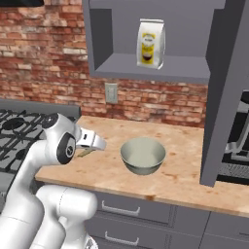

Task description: Pick the egg and butter from the fridge and place them by the bowl for mixing.

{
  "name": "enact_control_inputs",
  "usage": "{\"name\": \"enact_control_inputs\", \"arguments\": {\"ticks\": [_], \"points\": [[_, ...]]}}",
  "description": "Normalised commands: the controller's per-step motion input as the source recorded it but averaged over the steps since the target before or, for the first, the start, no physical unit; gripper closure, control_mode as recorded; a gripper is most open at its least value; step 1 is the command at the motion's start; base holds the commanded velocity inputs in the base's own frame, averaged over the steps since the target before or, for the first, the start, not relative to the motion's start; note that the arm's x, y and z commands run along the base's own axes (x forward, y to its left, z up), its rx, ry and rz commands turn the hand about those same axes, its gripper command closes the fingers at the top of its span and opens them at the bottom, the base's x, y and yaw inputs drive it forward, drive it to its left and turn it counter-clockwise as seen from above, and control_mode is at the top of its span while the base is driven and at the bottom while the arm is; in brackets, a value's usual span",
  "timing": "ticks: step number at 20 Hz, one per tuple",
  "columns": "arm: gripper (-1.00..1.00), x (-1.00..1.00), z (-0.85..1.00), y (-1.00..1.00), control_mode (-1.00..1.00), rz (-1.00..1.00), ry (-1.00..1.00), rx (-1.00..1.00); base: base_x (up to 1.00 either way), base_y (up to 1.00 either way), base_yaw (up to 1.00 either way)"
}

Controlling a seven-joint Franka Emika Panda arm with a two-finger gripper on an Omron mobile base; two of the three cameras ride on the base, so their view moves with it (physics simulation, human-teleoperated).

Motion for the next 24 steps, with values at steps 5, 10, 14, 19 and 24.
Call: {"name": "enact_control_inputs", "arguments": {"ticks": [5,10,14,19,24], "points": [[1.0,0.39,-0.25,-0.01,-1.0,0.0,0.0,-0.06,0.0,0.0,0.0],[1.0,0.3,-0.27,0.0,-1.0,0.0,0.0,-0.07,0.0,0.0,0.0],[1.0,0.18,-0.26,0.0,-1.0,0.01,0.0,-0.06,0.0,0.0,0.0],[1.0,0.08,-0.18,-0.05,-1.0,0.03,0.0,-0.02,0.0,0.0,0.0],[1.0,0.0,-0.18,-0.12,-1.0,0.04,0.0,0.0,0.0,0.0,0.0]]}}
